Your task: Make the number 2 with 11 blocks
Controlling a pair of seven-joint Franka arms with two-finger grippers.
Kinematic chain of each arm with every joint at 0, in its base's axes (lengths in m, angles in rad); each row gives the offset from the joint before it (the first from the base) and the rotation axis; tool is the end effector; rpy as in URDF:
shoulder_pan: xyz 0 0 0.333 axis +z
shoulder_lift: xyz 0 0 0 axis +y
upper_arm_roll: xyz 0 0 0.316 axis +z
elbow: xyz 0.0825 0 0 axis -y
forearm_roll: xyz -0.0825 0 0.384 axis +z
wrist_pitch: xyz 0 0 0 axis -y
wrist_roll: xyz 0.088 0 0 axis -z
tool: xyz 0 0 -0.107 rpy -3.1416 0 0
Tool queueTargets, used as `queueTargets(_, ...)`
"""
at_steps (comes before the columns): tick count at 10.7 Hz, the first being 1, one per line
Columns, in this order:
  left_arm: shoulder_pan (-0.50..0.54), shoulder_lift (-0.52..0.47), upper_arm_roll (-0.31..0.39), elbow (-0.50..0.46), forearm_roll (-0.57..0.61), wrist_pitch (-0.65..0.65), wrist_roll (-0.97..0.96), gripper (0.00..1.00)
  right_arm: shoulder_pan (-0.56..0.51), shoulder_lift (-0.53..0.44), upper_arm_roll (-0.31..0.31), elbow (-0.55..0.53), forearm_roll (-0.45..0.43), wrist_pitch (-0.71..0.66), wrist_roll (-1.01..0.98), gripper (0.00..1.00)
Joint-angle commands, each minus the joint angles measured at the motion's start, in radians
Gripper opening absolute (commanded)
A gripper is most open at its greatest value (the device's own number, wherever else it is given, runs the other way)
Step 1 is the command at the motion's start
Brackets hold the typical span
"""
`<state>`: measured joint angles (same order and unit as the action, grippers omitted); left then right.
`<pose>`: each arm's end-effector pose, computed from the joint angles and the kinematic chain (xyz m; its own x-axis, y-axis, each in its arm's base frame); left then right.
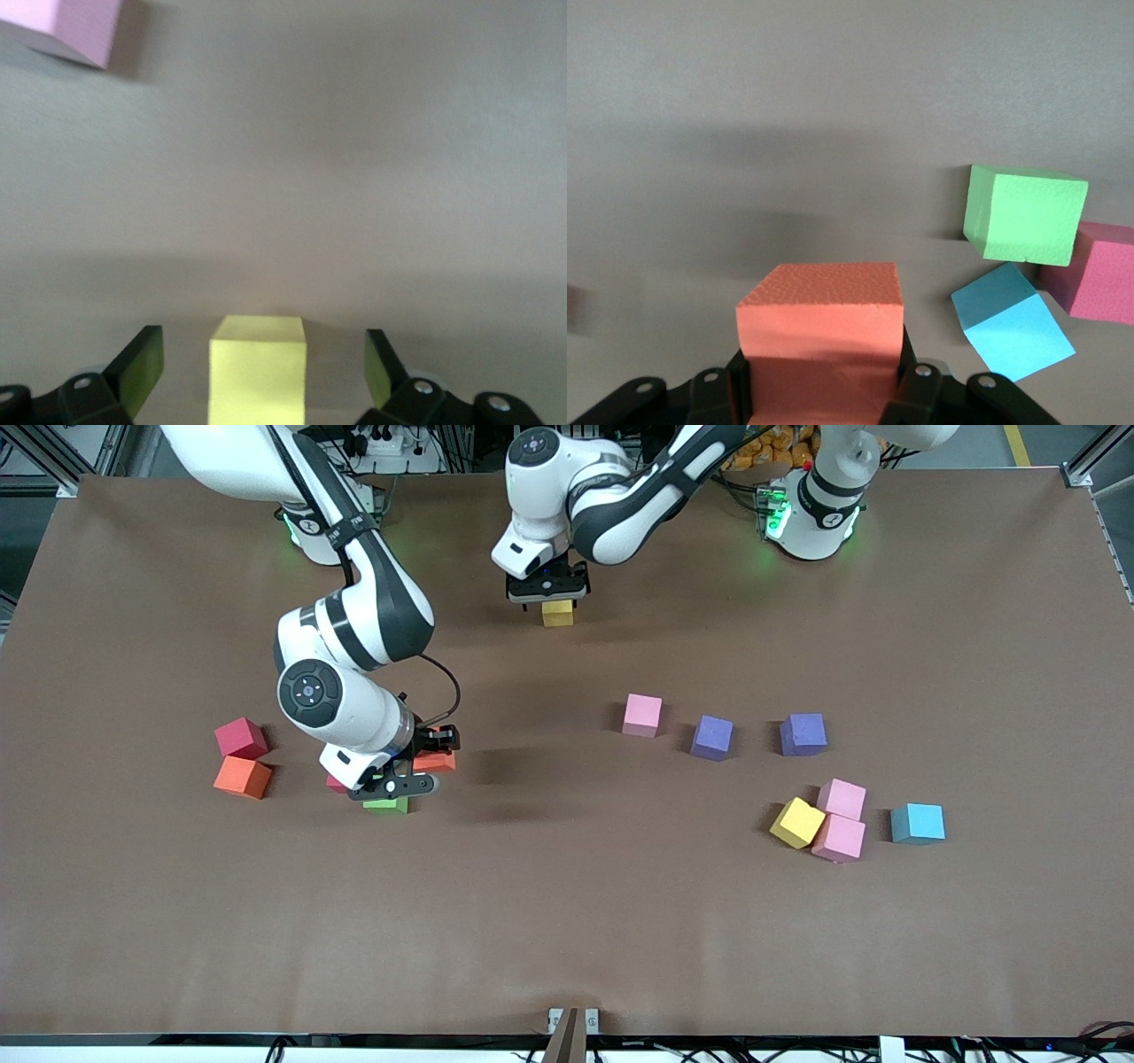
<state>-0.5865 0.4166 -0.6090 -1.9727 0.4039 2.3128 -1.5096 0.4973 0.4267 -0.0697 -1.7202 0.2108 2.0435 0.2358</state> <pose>0.2456 -0.5592 0.2932 0.9942 0.0831 0.0677 0.0826 -0.9965 0.0108 0.5849 0.2837 0.3323 0.9854 0.0981 -0.1394 0.0818 -0.9896 -0.1180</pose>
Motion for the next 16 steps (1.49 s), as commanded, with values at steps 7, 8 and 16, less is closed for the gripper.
queueTargets(7, 0.411, -0.114, -0.095, -0.038, -0.074, -0.003, 0.269, 1.00, 0.130, -0.011, 0.010, -0.110, 0.013, 0.101, 0.056, 0.40)
queueTargets(8, 0.436, -0.113, -0.080, -0.038, -0.082, -0.006, 0.341, 1.00, 0.147, -0.017, 0.010, -0.130, 0.012, 0.112, 0.051, 0.40)
queueTargets(16, 0.424, -0.030, 0.021, -0.018, -0.131, -0.055, 0.474, 1.00, 0.181, -0.197, 0.045, -0.462, 0.010, 0.274, -0.834, 0.40)
